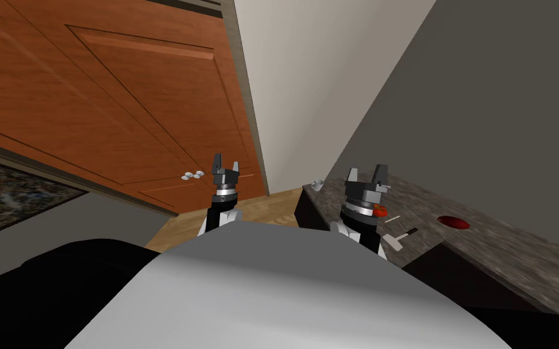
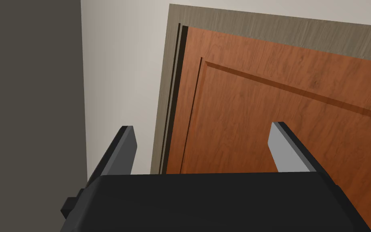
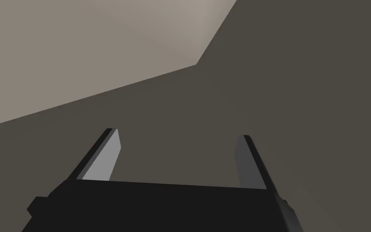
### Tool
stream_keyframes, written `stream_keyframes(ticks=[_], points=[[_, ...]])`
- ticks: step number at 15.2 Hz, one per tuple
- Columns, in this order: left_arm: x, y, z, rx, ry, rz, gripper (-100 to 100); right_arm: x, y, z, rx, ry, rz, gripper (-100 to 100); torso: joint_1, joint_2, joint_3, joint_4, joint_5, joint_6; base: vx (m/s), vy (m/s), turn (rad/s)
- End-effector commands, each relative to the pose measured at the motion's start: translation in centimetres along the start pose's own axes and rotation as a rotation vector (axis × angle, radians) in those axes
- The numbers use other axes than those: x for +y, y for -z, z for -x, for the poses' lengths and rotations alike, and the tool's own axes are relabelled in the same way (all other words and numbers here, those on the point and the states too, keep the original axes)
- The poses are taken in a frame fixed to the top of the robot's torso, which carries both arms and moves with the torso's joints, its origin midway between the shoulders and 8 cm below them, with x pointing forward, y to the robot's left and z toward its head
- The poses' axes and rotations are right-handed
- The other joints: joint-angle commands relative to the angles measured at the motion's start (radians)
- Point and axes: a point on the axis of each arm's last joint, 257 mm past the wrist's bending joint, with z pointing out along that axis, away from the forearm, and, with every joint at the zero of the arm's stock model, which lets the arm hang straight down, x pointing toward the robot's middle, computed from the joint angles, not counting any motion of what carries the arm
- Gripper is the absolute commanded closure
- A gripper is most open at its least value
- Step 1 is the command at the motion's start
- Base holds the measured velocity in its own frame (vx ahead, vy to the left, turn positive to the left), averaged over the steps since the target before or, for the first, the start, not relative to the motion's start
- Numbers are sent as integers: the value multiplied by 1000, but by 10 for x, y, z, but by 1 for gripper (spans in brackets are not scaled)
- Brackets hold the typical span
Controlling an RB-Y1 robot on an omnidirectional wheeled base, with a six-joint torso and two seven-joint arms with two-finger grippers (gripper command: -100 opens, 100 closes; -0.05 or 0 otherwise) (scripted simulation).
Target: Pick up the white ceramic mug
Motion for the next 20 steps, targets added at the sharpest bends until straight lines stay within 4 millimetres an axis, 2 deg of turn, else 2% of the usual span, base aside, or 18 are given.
stream_keyframes(ticks=[1,7,10,11,12,14,15,16,17,19,20], points=[[0,0,0,0,0,0,0,-4,1,-4,33,9,-7,-100,0,0,0,0,0,0,5,2,21],[0,0,0,0,0,0,0,-19,6,-12,128,37,-35,-100,0,-2,-1,0,0,0,18,3,36],[0,0,0,0,0,0,0,-36,13,-16,196,62,-66,-100,0,-2,-1,0,0,0,27,2,50],[0,0,0,0,0,0,0,-36,13,-18,211,66,-65,-100,0,-2,-1,-1,0,0,33,2,52],[0,0,0,0,0,0,0,-45,17,-18,235,77,-84,-100,0,-2,-1,-1,0,0,34,5,68],[0,0,0,0,0,0,0,-45,17,-20,257,84,-84,-100,0,-3,-2,-1,0,0,28,3,34],[0,0,0,0,0,0,0,-56,22,-20,291,99,-105,-100,0,-2,-1,-1,0,0,26,6,52],[0,0,0,0,0,0,0,-56,22,-21,306,103,-104,-100,0,-2,-1,-1,0,0,28,4,57],[0,0,0,0,0,0,0,-67,28,-19,329,117,-128,-100,0,-2,-1,-1,0,0,39,2,89],[0,0,0,0,0,0,0,-67,28,-22,358,126,-127,-100,0,-3,-2,-1,0,0,36,-1,44],[0,0,0,0,0,0,0,-79,35,-19,385,141,-153,-100,-1,-3,-2,-1,0,0,39,-3,53]])
